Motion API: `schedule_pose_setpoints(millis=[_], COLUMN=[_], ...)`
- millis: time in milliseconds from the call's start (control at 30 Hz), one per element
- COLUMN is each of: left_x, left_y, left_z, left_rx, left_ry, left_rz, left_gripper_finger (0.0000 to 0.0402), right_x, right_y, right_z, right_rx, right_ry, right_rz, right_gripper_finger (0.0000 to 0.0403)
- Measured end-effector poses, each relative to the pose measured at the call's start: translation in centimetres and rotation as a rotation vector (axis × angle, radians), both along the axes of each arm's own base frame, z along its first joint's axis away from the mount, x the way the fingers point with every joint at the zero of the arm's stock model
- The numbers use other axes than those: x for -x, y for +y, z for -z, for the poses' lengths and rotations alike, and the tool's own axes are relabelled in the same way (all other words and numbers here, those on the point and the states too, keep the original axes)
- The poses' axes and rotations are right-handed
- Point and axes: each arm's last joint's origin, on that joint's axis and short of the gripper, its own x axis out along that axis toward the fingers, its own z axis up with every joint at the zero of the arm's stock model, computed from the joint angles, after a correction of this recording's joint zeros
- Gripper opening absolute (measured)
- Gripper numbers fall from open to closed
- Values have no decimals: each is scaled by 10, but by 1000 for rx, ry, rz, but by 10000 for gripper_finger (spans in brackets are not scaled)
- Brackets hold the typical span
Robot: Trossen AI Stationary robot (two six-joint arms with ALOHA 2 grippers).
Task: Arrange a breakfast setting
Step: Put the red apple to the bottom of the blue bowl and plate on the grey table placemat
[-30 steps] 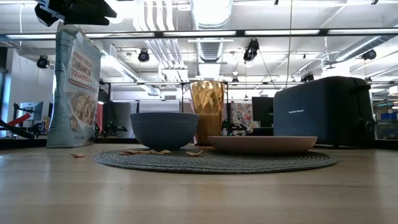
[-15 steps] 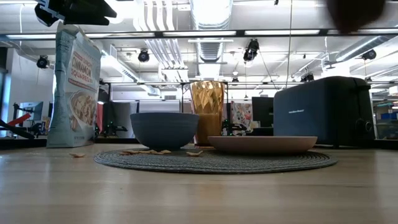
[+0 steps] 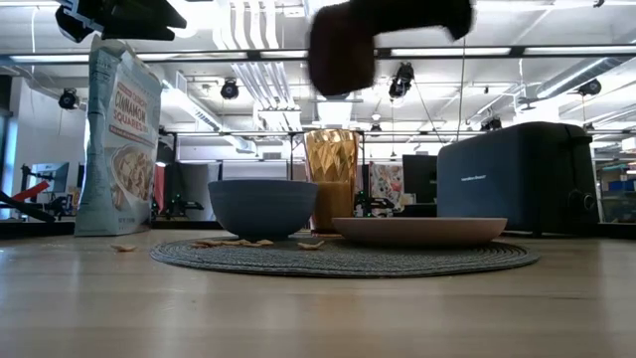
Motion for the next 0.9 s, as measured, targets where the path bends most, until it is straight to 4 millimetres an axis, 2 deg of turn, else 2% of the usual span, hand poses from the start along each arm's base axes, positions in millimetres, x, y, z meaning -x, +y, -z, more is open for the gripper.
schedule_pose_setpoints(millis=[167, 333, 467, 667, 900], left_x=[0, 0, 0, 0, 0], left_y=[0, 0, 0, 0, 0], left_z=[0, 0, 1, 1, 1], left_rx=[-2, -7, -8, -8, -5], left_ry=[3, 8, 9, 10, 13], left_rz=[0, 1, 1, 1, 6], left_gripper_finger=[200, 200, 200, 200, 200], right_x=[-28, -44, -57, -64, -68], right_y=[-8, -20, -22, -25, -32], right_z=[25, 49, 66, 83, 92], right_rx=[-9, -64, -115, -139, -167], right_ry=[-5, -5, -8, 31, 55], right_rz=[28, 97, 50, 14, 8], right_gripper_finger=[125, 126, 127, 127, 137])
